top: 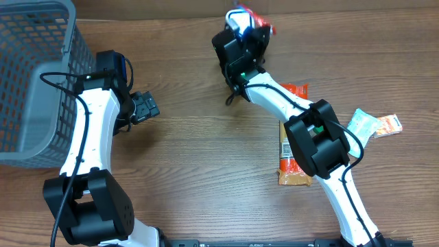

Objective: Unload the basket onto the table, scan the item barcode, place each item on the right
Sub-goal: 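Hold the red packet in front of the scanner window, then carry the red packet right and lower it beside the spaghetti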

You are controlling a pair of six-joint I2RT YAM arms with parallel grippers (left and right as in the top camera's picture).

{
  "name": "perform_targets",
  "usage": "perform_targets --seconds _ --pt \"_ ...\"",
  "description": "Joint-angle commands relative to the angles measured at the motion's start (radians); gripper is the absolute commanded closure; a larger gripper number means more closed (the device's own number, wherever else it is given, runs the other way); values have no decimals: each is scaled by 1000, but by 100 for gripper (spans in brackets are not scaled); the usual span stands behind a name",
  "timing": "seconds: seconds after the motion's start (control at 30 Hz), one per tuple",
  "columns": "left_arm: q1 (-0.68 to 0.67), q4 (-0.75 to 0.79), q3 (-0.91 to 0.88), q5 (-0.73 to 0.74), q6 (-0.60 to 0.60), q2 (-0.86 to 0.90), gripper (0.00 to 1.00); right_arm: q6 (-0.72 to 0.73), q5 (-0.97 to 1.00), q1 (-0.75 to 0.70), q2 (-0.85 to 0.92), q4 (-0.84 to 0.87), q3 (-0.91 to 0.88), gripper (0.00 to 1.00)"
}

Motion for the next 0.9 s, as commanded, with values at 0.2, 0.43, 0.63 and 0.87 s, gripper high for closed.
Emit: perform_targets --seconds 0.2,0.43,0.63,0.87 --pt "-7 1 10 -6 8 -10 0 161 27 88 -272 -222 9 97" --pt "-7 1 10 -6 8 -10 0 718 -141 161 -450 -813 9 97" --pt "-7 1 10 -6 8 -10 0 1284 -647 109 -496 -1346 8 96" --pt "-7 1 10 -6 8 -10 0 1530 -936 -12 -489 -1549 -116 96"
